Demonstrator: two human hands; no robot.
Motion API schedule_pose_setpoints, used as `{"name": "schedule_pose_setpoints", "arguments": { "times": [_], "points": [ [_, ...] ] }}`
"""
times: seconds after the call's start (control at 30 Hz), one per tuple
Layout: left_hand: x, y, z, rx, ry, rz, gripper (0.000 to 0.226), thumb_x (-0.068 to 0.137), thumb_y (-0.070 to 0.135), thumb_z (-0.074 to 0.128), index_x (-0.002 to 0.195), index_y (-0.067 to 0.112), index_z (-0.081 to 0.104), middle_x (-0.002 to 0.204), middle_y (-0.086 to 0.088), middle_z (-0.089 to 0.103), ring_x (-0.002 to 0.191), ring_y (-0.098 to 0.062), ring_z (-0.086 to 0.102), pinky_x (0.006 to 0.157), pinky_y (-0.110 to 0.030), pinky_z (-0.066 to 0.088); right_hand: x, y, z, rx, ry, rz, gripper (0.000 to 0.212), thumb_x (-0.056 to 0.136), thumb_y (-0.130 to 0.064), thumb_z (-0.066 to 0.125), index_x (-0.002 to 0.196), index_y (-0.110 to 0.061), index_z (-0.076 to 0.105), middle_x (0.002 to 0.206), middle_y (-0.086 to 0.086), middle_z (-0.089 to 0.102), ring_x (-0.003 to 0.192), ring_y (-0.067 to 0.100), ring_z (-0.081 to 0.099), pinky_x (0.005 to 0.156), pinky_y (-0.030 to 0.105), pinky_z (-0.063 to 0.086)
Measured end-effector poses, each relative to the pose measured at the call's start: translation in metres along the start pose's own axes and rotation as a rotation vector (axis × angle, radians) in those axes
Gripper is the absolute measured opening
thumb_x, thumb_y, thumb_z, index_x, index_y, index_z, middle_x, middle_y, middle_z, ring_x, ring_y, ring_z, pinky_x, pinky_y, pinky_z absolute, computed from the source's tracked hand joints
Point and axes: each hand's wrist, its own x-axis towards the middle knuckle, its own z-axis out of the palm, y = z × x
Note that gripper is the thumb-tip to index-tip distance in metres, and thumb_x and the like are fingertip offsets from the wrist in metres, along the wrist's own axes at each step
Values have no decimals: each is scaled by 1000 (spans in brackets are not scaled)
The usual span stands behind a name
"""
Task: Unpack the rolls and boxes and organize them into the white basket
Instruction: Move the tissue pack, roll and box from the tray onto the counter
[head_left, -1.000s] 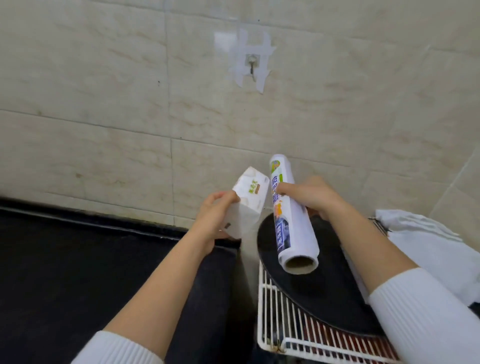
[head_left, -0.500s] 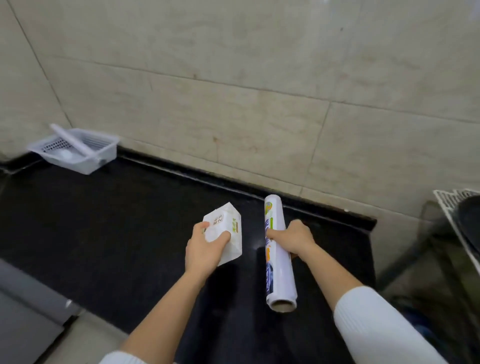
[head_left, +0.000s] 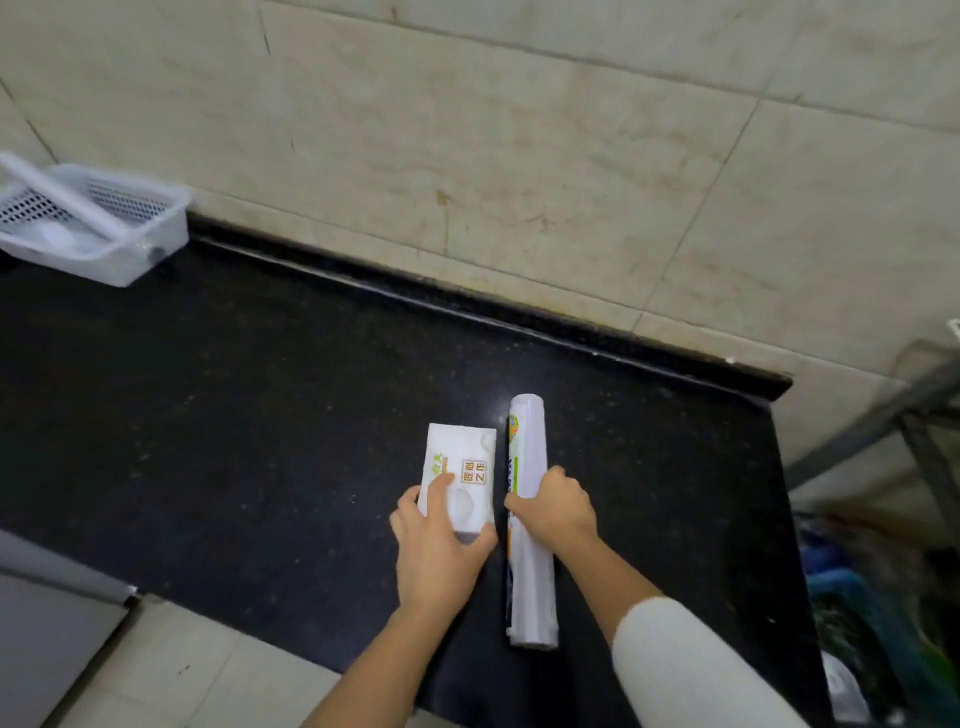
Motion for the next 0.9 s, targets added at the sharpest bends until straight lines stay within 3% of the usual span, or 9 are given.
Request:
{"name": "schedule_pose_setpoints", "arguments": {
  "times": [0.2,0.3,0.4,0.53,0.6,0.77,0.9],
  "points": [
    [1,-6,0,35,-44,58,76,76,49,67,139,32,29,142,-6,26,124,-22,23,95,-39,45,0,6,-1,24,-32,20,69,79,-59,62,122,-8,45,119,12,59,104,28,61,69,32,45],
    [3,-3,-2,95,-17,104,69,82,50,59,141,26,32,150,-9,19,135,-24,16,110,-44,28,0,9,-3,88,-41,14,70,80,-59,61,124,-7,45,119,11,58,103,27,61,74,36,52],
    [11,12,-7,122,1,141,57,87,42,54,138,21,38,153,-10,18,138,-24,12,114,-45,18,-2,14,-12,176,-46,-17,65,84,-54,60,127,-6,45,123,12,57,106,27,59,79,34,52],
    [22,54,-11,84,-28,205,46,89,31,54,133,17,44,154,-11,20,140,-27,15,115,-44,20,-7,28,-53,293,59,-64,68,88,-46,60,140,-6,40,139,13,50,121,26,53,89,32,46],
    [24,89,-9,57,-54,272,44,90,26,54,131,14,47,151,-14,27,138,-29,19,112,-44,27,-11,42,-87,293,157,-104,63,88,-44,61,138,-9,43,137,11,52,121,24,53,94,33,46],
    [2,204,18,42,-117,454,43,92,27,50,132,12,46,135,-14,45,123,-33,40,97,-44,39,-31,105,-189,266,375,-211,50,87,-41,62,127,-11,54,126,8,60,112,24,58,88,29,43],
    [-40,295,55,33,-132,598,41,93,33,47,129,14,47,131,-12,51,120,-32,45,91,-44,44,-49,172,-275,181,535,-251,42,87,-34,61,120,-9,58,119,10,62,109,27,58,82,27,40]
  ]
}}
